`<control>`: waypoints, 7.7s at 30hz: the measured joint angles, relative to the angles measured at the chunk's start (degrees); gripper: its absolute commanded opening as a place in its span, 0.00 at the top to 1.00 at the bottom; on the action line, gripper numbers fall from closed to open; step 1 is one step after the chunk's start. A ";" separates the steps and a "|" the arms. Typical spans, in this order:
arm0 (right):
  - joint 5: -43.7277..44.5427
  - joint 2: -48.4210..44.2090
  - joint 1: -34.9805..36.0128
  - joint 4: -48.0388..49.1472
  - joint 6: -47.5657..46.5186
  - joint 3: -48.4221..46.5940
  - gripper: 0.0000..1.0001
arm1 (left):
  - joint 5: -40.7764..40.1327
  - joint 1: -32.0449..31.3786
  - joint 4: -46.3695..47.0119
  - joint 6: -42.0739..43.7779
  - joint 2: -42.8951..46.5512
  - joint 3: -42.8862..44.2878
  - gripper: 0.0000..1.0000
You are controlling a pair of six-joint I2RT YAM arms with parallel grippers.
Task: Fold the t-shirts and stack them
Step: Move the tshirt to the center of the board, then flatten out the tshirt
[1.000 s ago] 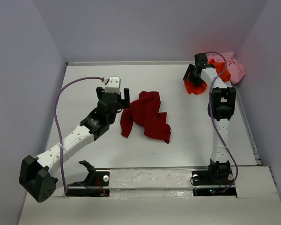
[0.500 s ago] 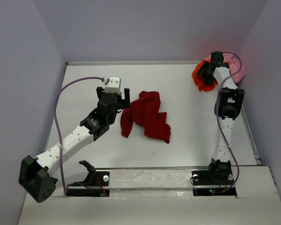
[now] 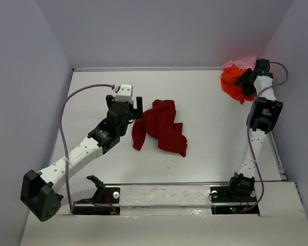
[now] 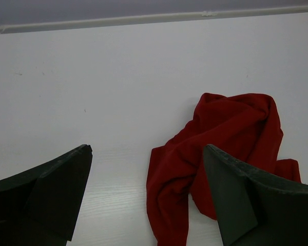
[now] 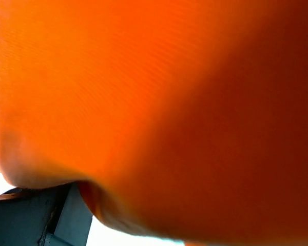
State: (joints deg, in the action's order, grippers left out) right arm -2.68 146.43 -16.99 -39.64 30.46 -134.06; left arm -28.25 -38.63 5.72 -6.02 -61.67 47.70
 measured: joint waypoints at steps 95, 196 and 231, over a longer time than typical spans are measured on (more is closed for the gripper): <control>9.62 -42.45 49.16 25.24 -2.62 71.21 0.82 | -0.24 -0.04 0.04 0.26 -2.75 0.00 0.01; 18.53 -59.01 56.06 11.19 -7.61 66.66 0.30 | -1.97 -0.04 0.50 -0.04 -2.99 0.00 0.01; 23.65 -46.12 54.18 8.94 -9.99 50.62 1.00 | -1.77 -0.04 0.87 -0.04 -2.29 0.00 0.01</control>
State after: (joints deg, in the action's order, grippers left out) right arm 20.97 100.31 37.19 -30.70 20.47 -83.44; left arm -30.02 -38.68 6.59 -6.07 -63.96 47.70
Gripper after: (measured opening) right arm 0.035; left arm 0.989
